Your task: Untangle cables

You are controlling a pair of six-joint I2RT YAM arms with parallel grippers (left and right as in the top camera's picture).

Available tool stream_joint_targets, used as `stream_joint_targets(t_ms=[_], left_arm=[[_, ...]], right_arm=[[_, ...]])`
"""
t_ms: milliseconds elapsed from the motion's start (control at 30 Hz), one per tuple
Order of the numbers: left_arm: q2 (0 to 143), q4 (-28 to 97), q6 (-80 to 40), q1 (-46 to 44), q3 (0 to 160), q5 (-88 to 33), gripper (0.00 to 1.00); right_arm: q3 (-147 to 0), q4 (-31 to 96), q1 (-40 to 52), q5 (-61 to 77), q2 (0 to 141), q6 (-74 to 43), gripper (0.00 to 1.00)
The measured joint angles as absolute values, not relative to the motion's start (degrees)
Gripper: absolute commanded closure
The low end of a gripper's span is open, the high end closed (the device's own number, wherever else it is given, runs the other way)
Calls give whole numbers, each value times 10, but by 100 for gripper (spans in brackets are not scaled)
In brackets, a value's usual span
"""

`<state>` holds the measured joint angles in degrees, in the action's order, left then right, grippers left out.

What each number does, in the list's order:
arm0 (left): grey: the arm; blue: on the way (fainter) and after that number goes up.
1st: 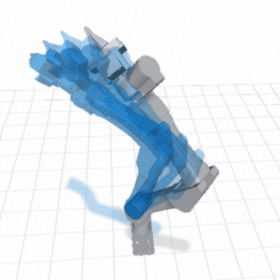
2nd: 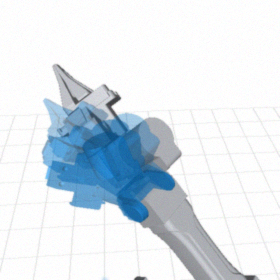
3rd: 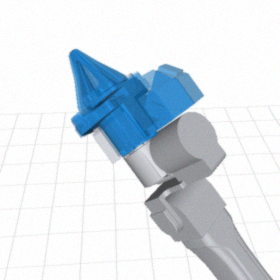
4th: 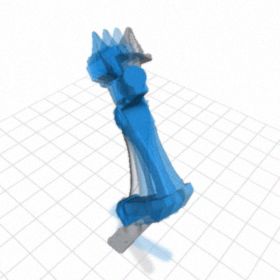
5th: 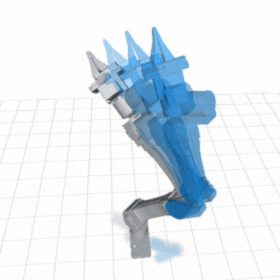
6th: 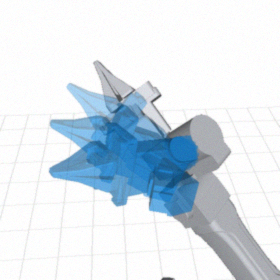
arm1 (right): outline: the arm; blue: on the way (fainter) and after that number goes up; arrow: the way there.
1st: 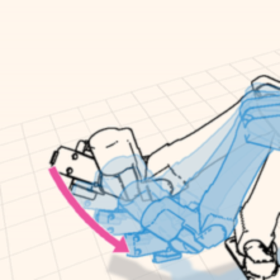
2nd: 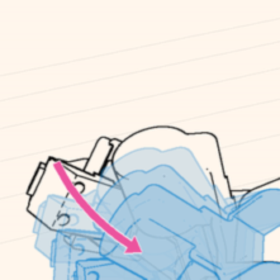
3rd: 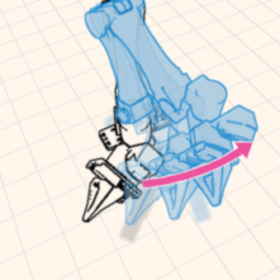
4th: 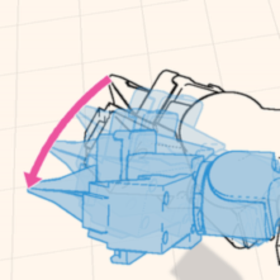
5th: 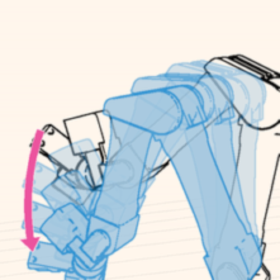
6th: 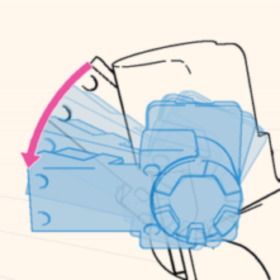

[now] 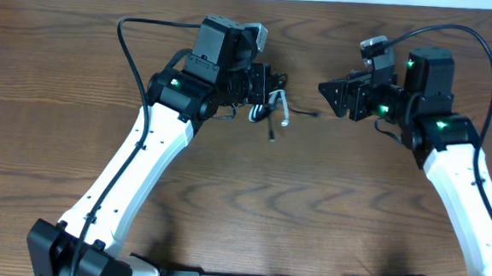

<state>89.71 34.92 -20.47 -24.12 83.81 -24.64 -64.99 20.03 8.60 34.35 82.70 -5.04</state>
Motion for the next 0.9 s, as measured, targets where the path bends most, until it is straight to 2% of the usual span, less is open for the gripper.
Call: stream_joint_targets(t_ms=[100,167,200,333,500,900], left_arm=[[897,349,-205,-241,838,-261,92],[897,349,-205,-241,838,-272,93],[897,349,-205,-241,838,-277,92],[897,349,-205,-241,838,-302,93],[897,349,-205,-241,838,-337,92],[897,353,-205,-241,838,-487,92]], right_arm=[[-650,174,87,363,842,-55,45],[-650,160,88,372,850,-59,56],[-650,154,89,375,852,-57,57],[-650,133,98,396,868,-54,50],[-650,131,103,456,887,8,41],[-650,129,103,524,933,136,40]])
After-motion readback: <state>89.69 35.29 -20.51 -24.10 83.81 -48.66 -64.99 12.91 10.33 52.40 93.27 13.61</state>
